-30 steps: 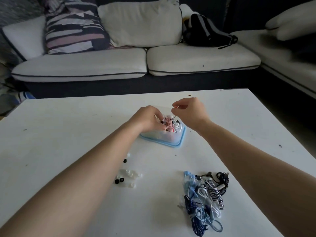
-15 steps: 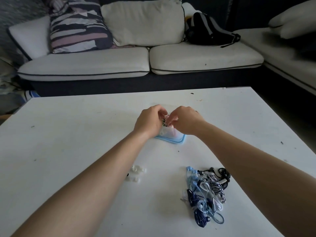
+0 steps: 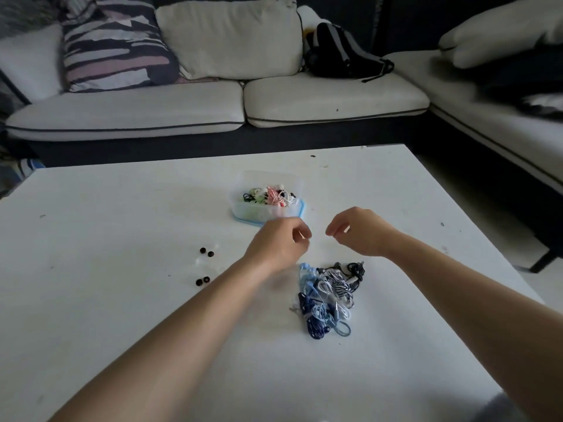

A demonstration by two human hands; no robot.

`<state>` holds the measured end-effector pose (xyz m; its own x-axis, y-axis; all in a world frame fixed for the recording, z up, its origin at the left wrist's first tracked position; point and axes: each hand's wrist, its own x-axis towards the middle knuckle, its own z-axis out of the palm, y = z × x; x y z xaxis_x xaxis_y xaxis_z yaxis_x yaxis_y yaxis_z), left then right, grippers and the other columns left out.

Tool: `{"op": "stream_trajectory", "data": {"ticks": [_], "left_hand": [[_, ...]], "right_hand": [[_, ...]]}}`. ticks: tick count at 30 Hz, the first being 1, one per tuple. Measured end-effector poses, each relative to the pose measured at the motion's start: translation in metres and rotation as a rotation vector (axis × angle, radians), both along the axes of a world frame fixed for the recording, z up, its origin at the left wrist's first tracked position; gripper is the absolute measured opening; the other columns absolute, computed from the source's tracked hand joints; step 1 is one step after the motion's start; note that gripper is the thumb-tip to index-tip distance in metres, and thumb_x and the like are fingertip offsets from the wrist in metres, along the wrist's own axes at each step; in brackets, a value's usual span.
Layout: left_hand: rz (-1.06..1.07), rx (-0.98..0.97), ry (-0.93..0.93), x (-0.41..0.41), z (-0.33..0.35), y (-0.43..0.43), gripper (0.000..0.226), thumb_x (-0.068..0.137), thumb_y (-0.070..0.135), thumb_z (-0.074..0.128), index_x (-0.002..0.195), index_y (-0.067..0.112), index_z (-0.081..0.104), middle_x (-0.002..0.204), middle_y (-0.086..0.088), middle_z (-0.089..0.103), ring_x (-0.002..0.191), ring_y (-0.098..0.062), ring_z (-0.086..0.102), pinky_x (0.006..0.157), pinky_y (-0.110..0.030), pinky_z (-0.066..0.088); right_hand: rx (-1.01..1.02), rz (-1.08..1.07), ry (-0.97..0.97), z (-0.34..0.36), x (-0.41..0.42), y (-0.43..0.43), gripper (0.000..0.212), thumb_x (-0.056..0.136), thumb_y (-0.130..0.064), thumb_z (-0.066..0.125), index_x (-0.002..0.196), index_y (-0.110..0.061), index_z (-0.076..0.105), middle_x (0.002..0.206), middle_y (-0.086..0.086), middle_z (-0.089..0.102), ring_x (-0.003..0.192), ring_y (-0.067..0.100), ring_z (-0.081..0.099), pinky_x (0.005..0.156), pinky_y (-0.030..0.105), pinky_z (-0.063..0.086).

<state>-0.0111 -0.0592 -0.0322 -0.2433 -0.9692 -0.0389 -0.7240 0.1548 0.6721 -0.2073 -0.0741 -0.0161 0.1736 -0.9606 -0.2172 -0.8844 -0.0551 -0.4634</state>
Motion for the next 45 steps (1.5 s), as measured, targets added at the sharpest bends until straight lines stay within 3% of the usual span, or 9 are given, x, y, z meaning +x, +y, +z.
{"op": "stream_trajectory", "data": {"ticks": [4,7,12,24,27,31,34,38,45], "left_hand": [[-0.111,0.18,-0.079,-0.019,-0.015,0.024,0.036,0.076,0.051,0.072,0.107,0.036,0.064,0.101,0.008,0.056,0.09,-0.008,0.059,0.082,-0.028,0.048],[-0.171,0.196,-0.145,-0.022,-0.023,0.036,0.042,0.071,0.052,0.076,0.109,0.039,0.062,0.103,0.008,0.047,0.09,-0.005,0.054,0.087,-0.027,0.047],[-0.113,0.132,-0.156,-0.016,-0.028,0.043,0.025,0.078,0.037,0.073,0.101,0.036,0.065,0.102,0.007,0.049,0.086,-0.007,0.053,0.078,-0.024,0.043],[-0.024,0.143,-0.054,-0.01,-0.025,0.048,0.028,0.08,0.039,0.071,0.106,0.031,0.069,0.107,0.007,0.06,0.097,-0.009,0.059,0.081,-0.021,0.041],[0.118,0.195,0.132,-0.004,-0.008,0.048,0.034,0.086,0.026,0.064,0.12,0.029,0.059,0.115,0.009,0.063,0.096,-0.007,0.06,0.08,-0.024,0.044],[0.19,0.536,0.81,0.002,0.024,0.061,0.049,0.088,-0.009,0.053,0.126,0.021,0.056,0.112,-0.008,0.066,0.095,-0.026,0.068,0.087,-0.038,0.054],[0.154,0.616,1.035,0.014,0.04,0.074,0.049,0.088,-0.014,0.043,0.125,0.014,0.06,0.112,-0.021,0.068,0.092,-0.036,0.07,0.08,-0.039,0.058],[0.272,0.573,1.146,0.041,0.046,0.08,0.035,0.091,-0.016,0.044,0.116,0.001,0.062,0.103,-0.024,0.07,0.084,-0.033,0.07,0.075,-0.03,0.06],[0.229,0.462,0.989,0.06,0.041,0.083,0.023,0.09,-0.01,0.056,0.111,0.0,0.058,0.108,-0.02,0.072,0.1,-0.029,0.071,0.082,-0.026,0.058]], "right_hand": [[0.123,-0.042,0.312,-0.022,-0.02,0.018,0.023,0.09,-0.024,0.057,0.11,-0.017,0.065,0.113,0.004,0.066,0.101,0.024,0.064,0.083,0.036,0.056],[0.301,-0.175,0.136,-0.026,-0.02,0.03,0.024,0.091,-0.023,0.062,0.099,-0.001,0.063,0.087,0.015,0.072,0.073,0.028,0.072,0.061,0.037,0.063],[0.221,-0.269,-0.096,-0.032,-0.018,0.027,0.021,0.08,-0.01,0.067,0.097,0.003,0.07,0.082,0.021,0.075,0.061,0.025,0.065,0.075,0.043,0.062],[-0.056,-0.273,-0.642,0.017,-0.003,0.032,0.011,0.085,-0.017,0.071,0.093,-0.022,0.077,0.077,-0.003,0.069,0.071,0.012,0.055,0.065,0.029,0.043],[0.016,-0.246,-0.79,0.035,0.01,0.038,0.008,0.09,-0.017,0.069,0.093,-0.019,0.075,0.078,-0.002,0.069,0.075,0.014,0.063,0.069,0.029,0.05],[0.242,-0.25,-1.084,0.051,0.033,0.052,0.016,0.096,-0.008,0.06,0.104,0.002,0.069,0.083,0.011,0.061,0.062,0.024,0.066,0.067,0.035,0.06],[0.345,-0.296,-1.236,0.056,0.049,0.06,0.018,0.099,-0.006,0.054,0.105,0.008,0.064,0.079,0.015,0.063,0.062,0.029,0.066,0.063,0.038,0.061],[0.454,-0.382,-1.297,0.051,0.06,0.064,0.016,0.099,-0.01,0.049,0.1,-0.002,0.063,0.083,0.015,0.064,0.061,0.026,0.061,0.063,0.036,0.056],[0.545,-0.264,-1.233,0.033,0.071,0.067,0.015,0.089,-0.008,0.067,0.079,-0.007,0.056,0.077,0.014,0.058,0.062,0.025,0.061,0.063,0.037,0.051]]}}
